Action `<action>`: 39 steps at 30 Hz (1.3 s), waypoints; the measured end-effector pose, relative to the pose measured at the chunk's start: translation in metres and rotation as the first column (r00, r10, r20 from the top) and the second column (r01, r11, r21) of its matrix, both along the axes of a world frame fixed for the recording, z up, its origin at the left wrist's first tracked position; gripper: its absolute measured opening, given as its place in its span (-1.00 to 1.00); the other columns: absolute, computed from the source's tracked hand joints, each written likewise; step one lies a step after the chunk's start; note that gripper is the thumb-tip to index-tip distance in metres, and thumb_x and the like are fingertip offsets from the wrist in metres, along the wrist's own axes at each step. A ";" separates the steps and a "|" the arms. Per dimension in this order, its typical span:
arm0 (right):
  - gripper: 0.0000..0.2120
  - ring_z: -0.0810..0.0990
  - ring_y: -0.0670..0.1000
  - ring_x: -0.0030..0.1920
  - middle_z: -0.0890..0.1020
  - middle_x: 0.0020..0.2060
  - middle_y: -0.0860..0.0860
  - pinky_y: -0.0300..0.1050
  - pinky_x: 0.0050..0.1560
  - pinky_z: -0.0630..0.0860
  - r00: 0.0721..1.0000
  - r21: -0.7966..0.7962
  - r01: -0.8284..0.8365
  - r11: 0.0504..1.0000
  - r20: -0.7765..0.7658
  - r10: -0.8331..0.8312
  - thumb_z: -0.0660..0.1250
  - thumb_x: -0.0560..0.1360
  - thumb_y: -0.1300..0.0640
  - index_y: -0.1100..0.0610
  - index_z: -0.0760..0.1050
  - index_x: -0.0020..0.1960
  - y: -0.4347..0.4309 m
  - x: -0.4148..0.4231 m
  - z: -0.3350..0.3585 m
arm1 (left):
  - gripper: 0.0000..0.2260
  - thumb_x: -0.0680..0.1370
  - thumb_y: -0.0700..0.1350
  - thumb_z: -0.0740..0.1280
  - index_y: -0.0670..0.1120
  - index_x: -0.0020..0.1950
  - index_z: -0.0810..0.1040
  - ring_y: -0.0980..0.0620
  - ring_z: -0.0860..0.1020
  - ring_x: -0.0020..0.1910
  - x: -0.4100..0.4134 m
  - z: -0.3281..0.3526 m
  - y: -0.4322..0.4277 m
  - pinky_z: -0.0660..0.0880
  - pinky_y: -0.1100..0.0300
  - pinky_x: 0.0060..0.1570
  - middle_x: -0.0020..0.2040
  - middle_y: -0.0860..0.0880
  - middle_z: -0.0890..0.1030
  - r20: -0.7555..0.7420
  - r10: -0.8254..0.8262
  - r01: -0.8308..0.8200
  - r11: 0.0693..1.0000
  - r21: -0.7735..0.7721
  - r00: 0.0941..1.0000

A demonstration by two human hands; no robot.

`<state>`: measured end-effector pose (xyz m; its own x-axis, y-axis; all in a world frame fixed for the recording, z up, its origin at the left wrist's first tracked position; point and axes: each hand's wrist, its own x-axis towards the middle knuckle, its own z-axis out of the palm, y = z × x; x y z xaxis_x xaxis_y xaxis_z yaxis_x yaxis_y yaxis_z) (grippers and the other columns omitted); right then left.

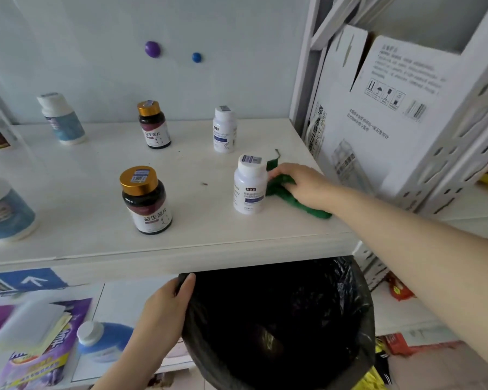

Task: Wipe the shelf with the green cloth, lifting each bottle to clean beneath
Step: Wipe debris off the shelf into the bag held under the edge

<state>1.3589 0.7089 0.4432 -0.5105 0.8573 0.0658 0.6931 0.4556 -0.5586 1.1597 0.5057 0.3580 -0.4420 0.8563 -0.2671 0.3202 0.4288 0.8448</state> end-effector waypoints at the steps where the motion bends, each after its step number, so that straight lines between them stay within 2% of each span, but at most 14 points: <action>1: -0.68 0.36 -0.21 0.06 0.48 0.06 -0.22 -0.52 -0.04 0.15 1.000 -0.004 -0.008 1.000 -0.008 0.008 0.13 0.55 0.29 -0.04 0.50 0.12 -0.008 0.004 -0.001 | -0.79 0.57 0.05 0.15 0.03 -0.17 0.51 -0.09 0.51 -0.03 0.001 0.000 0.001 0.36 0.10 -0.05 -0.12 -0.05 0.59 -0.006 -0.010 0.010 1.000 0.001 1.000; 4: -0.66 0.42 -0.14 0.20 0.52 0.22 -0.15 -0.43 0.12 0.21 0.999 0.001 -0.041 0.999 -0.023 0.041 0.13 0.54 0.32 -0.03 0.52 0.11 -0.029 0.016 -0.002 | -0.77 0.57 0.05 0.15 0.07 -0.24 0.49 -0.09 0.51 -0.05 0.002 -0.002 0.002 0.41 0.05 0.01 -0.14 -0.04 0.59 0.004 -0.025 0.025 1.000 0.009 1.000; 9: -0.66 0.46 0.06 0.26 0.54 0.22 -0.06 -0.17 0.30 0.32 0.996 -0.086 -0.052 0.995 -0.077 0.045 0.13 0.54 0.35 -0.06 0.51 0.00 -0.049 0.026 0.002 | -0.75 0.57 0.06 0.14 0.10 -0.28 0.46 -0.10 0.51 -0.06 0.001 -0.004 0.004 0.45 0.03 0.04 -0.18 0.00 0.57 0.007 -0.035 0.035 0.999 0.005 0.999; 11: -0.67 0.55 0.16 0.08 0.56 0.17 -0.01 -0.19 0.10 0.49 0.989 -0.102 0.026 0.994 -0.139 -0.040 0.15 0.54 0.30 -0.11 0.50 0.01 -0.050 0.026 0.011 | -0.75 0.57 0.06 0.14 0.10 -0.28 0.47 -0.12 0.52 -0.05 0.000 -0.004 0.004 0.46 0.01 0.05 -0.17 -0.02 0.56 0.006 -0.032 0.032 0.999 0.003 0.999; 13: -0.68 0.54 0.01 -0.11 0.55 0.09 -0.02 -0.31 -0.20 0.49 0.955 -0.125 0.129 0.984 -0.253 -0.157 0.15 0.55 0.29 -0.12 0.50 0.04 -0.043 0.025 0.018 | -0.75 0.57 0.06 0.14 0.09 -0.27 0.48 -0.13 0.53 -0.04 -0.001 -0.005 0.004 0.47 -0.02 0.08 -0.17 -0.03 0.58 0.009 -0.036 0.036 0.999 -0.001 0.999; 15: -0.68 0.50 -0.10 -0.16 0.55 0.00 -0.02 -0.38 -0.35 0.50 0.884 -0.164 0.235 0.958 -0.375 -0.281 0.15 0.55 0.28 -0.11 0.50 0.06 -0.031 0.024 0.025 | -0.75 0.57 0.07 0.14 0.08 -0.27 0.48 -0.13 0.53 -0.05 -0.002 -0.005 0.004 0.47 -0.02 0.08 -0.16 -0.05 0.58 -0.002 -0.037 0.037 0.999 0.001 0.999; 18: -0.67 0.50 0.02 0.05 0.53 0.15 0.06 -0.27 -0.04 0.48 0.809 -0.171 0.376 0.911 -0.418 -0.413 0.13 0.55 0.32 0.00 0.53 0.13 -0.007 0.022 0.027 | -0.75 0.57 0.07 0.13 0.06 -0.25 0.49 -0.12 0.52 -0.06 -0.002 -0.007 0.005 0.46 0.01 0.04 -0.19 -0.03 0.57 -0.015 -0.034 0.034 0.999 -0.005 0.999; 20: -0.66 0.46 0.08 0.18 0.50 0.24 0.09 -0.21 0.11 0.38 0.831 -0.143 0.406 0.902 -0.354 -0.430 0.14 0.54 0.34 0.03 0.53 0.16 0.004 0.020 0.021 | -0.75 0.56 0.08 0.13 0.05 -0.23 0.49 -0.12 0.52 -0.07 -0.003 -0.008 0.005 0.47 0.01 0.03 -0.20 -0.01 0.56 -0.019 -0.032 0.032 0.999 -0.005 0.999; 24: -0.69 0.43 0.08 0.26 0.45 0.32 0.05 -0.28 0.10 0.25 0.960 0.005 0.272 0.962 -0.074 -0.271 0.18 0.54 0.28 0.02 0.51 0.20 0.005 0.017 0.007 | -0.76 0.56 0.09 0.14 0.09 -0.25 0.49 -0.07 0.52 -0.09 -0.005 -0.010 0.007 0.48 -0.01 0.03 -0.21 0.09 0.55 -0.004 -0.018 0.018 1.000 -0.002 1.000; 27: -0.69 0.42 0.05 0.28 0.46 0.31 0.02 -0.32 0.14 0.20 0.985 0.048 0.172 0.984 -0.017 -0.171 0.18 0.54 0.25 -0.02 0.50 0.20 -0.008 0.018 0.004 | -0.76 0.56 0.09 0.13 0.11 -0.25 0.47 -0.02 0.51 -0.11 -0.006 -0.011 0.007 0.48 -0.01 0.03 -0.20 0.11 0.54 -0.021 -0.030 0.030 1.000 0.005 0.999; 31: -0.72 0.52 -0.01 -0.25 0.59 0.16 0.05 -0.27 -0.22 0.36 0.996 0.065 0.072 0.995 0.043 -0.075 0.19 0.55 0.18 -0.13 0.50 0.13 -0.038 0.025 0.005 | -0.75 0.56 0.10 0.12 0.10 -0.26 0.47 -0.01 0.52 -0.13 -0.006 -0.011 0.007 0.49 0.00 0.00 -0.22 0.09 0.54 -0.049 -0.046 0.046 0.999 0.005 0.998; 34: -0.72 0.59 0.13 -0.19 0.58 0.15 -0.01 -0.27 -0.09 0.47 0.999 0.053 0.021 0.998 0.038 -0.023 0.18 0.55 0.21 -0.14 0.51 0.08 -0.066 0.029 0.006 | -0.74 0.55 0.11 0.12 0.10 -0.28 0.47 -0.04 0.53 -0.13 -0.006 -0.010 0.007 0.49 0.01 -0.02 -0.24 0.10 0.54 -0.070 -0.051 0.051 0.999 0.002 0.996; 36: -0.71 0.57 -0.01 -0.29 0.56 0.16 -0.06 -0.43 -0.24 0.41 1.000 0.052 -0.011 0.999 0.012 0.010 0.18 0.54 0.24 -0.13 0.52 0.05 -0.087 0.031 0.008 | -0.73 0.54 0.12 0.13 0.10 -0.29 0.47 -0.06 0.53 -0.12 -0.006 -0.010 0.007 0.50 0.00 0.00 -0.24 0.10 0.54 -0.061 -0.050 0.050 0.999 0.008 0.997; 39: -0.69 0.49 -0.41 -0.29 0.56 0.11 -0.12 -0.60 -0.16 0.33 0.997 -0.021 -0.078 0.997 -0.029 0.077 0.20 0.53 0.27 -0.12 0.54 0.00 -0.121 0.035 0.010 | -0.73 0.54 0.12 0.14 0.08 -0.27 0.49 -0.11 0.54 -0.10 -0.006 -0.010 0.007 0.51 -0.07 0.04 -0.22 0.08 0.55 -0.042 -0.050 0.050 0.999 0.008 0.998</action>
